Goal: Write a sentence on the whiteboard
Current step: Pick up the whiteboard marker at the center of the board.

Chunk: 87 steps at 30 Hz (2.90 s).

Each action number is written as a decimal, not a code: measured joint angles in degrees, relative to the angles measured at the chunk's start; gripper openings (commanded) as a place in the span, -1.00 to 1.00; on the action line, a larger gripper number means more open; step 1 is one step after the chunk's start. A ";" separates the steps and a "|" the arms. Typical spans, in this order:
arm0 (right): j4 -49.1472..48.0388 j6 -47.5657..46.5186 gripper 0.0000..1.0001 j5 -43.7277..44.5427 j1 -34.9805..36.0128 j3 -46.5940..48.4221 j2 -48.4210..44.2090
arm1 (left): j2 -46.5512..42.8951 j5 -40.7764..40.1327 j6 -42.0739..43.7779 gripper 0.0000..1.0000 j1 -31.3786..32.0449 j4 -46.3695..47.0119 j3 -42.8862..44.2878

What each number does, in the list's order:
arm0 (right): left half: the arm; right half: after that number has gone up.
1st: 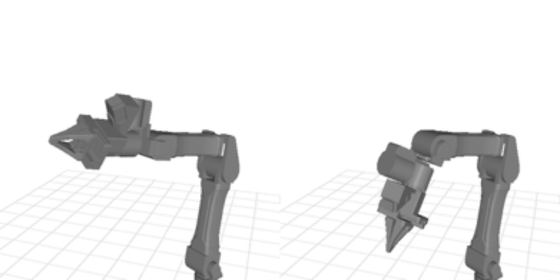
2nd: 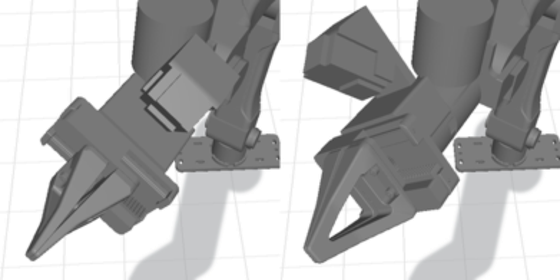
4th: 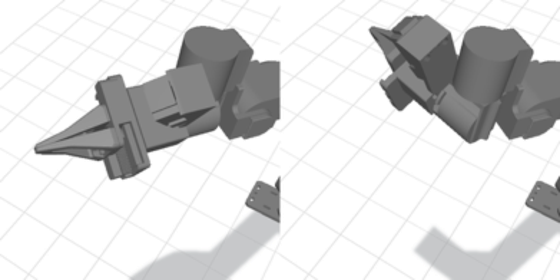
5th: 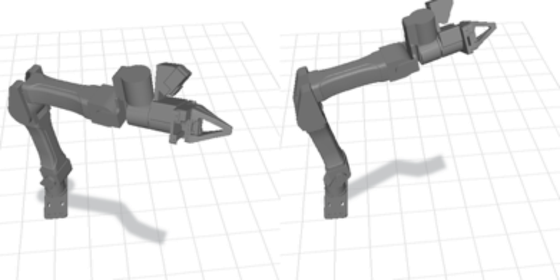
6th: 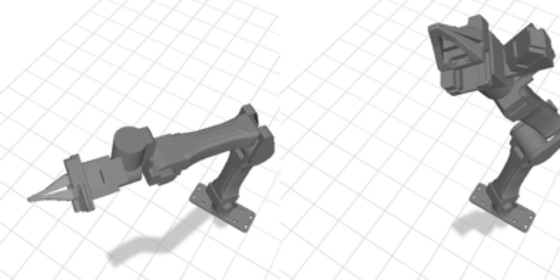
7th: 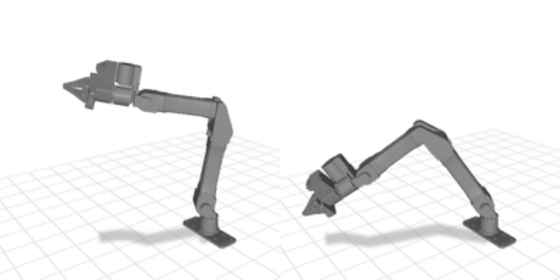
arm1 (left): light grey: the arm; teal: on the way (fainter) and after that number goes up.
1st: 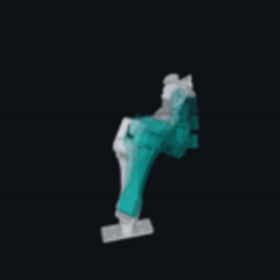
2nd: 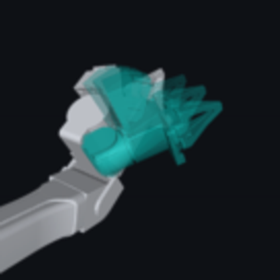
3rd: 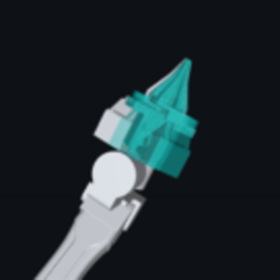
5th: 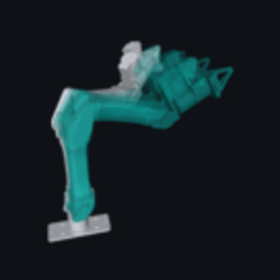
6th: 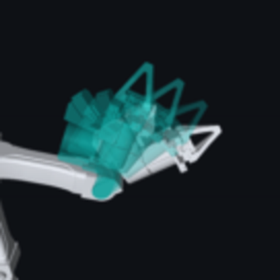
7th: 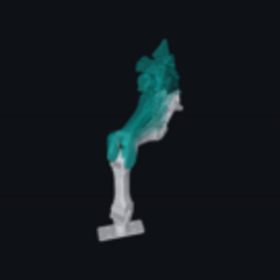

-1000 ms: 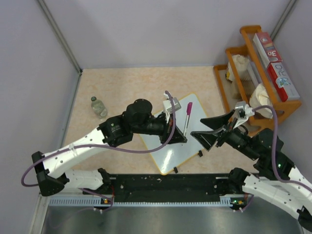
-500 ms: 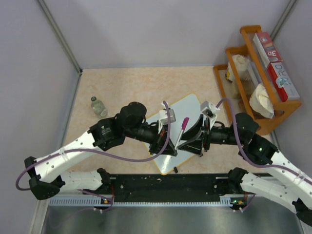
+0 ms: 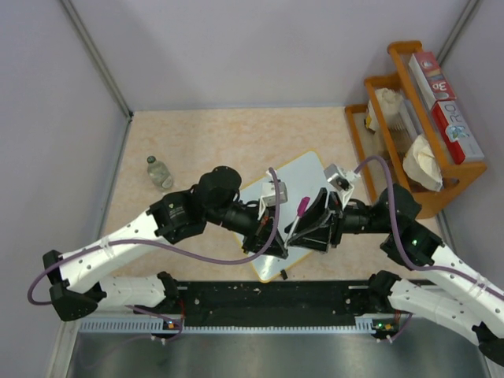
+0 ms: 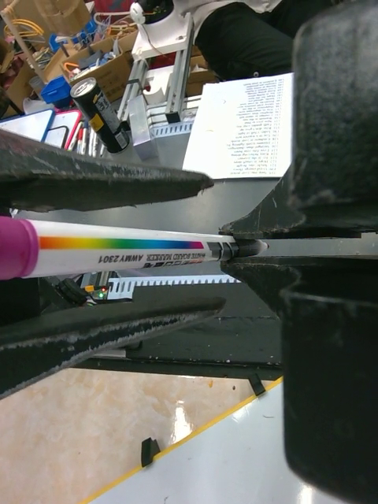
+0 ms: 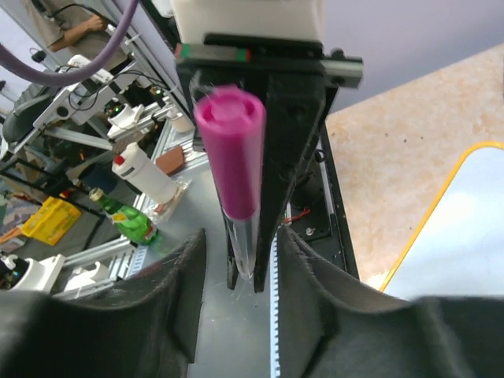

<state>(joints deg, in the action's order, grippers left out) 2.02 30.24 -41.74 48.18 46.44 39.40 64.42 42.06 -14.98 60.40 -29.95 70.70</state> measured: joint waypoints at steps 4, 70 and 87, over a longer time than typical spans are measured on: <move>-2.49 1.84 -0.60 -1.05 0.00 -0.11 0.50 | 1.53 0.68 0.04 -1.00 0.55 0.00 0.00; 1.90 -0.02 -0.05 10.73 -0.33 -3.63 -6.75 | -1.22 -9.86 -1.36 -1.00 1.03 8.37 -3.41; -4.61 5.18 -0.57 10.12 -0.33 -5.99 -5.88 | -1.22 -8.15 -1.36 -1.00 1.03 8.46 -3.41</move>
<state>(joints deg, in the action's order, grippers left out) -2.59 35.42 -31.62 47.86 40.45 33.52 63.20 33.91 -16.34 61.43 -21.50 67.29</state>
